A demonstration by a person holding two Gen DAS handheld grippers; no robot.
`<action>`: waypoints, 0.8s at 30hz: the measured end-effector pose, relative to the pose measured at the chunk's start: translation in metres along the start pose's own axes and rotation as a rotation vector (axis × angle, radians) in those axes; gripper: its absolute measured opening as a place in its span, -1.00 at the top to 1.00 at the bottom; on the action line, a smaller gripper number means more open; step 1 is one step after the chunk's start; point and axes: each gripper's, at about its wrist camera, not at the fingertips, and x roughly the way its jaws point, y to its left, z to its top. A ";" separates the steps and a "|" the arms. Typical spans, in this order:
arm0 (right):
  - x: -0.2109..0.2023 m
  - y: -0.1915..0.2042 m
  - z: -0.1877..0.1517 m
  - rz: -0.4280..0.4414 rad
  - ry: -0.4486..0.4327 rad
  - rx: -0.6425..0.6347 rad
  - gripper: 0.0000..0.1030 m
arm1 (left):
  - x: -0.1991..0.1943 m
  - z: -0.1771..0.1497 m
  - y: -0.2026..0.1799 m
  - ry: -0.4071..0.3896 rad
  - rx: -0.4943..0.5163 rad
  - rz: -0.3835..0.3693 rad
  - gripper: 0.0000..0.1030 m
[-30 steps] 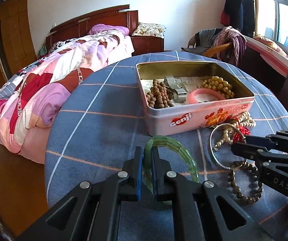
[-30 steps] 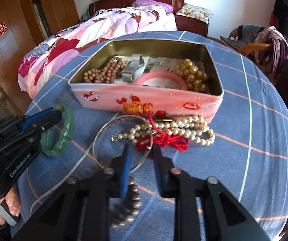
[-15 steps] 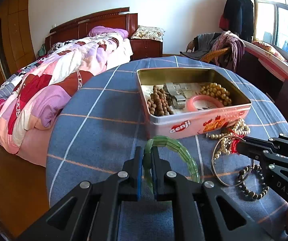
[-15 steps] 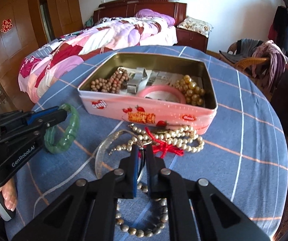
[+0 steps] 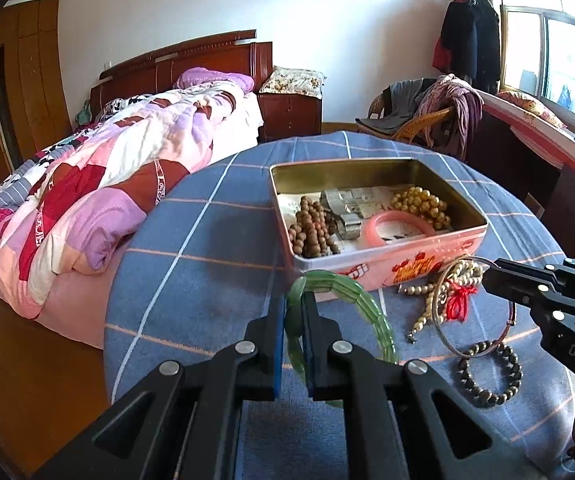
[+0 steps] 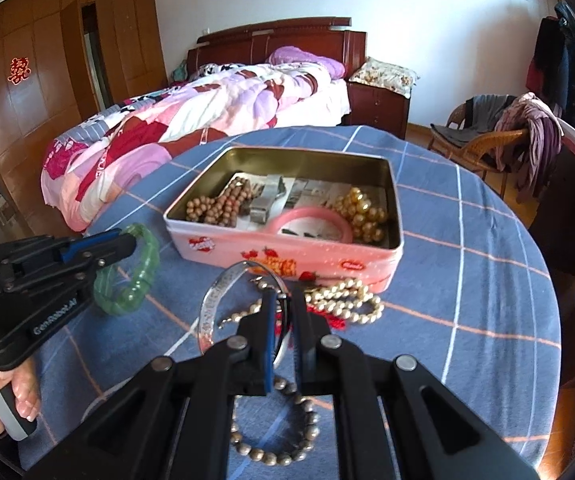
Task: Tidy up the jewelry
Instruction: 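Carry the jade bangle into the tin with left tool while right tool carries silver bangle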
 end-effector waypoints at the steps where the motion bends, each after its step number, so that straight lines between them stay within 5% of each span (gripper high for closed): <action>1: 0.000 -0.002 0.000 0.000 -0.001 0.003 0.82 | -0.001 0.001 0.000 -0.002 -0.002 -0.001 0.86; 24: -0.012 -0.023 0.019 -0.048 -0.061 0.017 0.82 | -0.009 0.042 -0.019 -0.076 0.062 0.009 0.86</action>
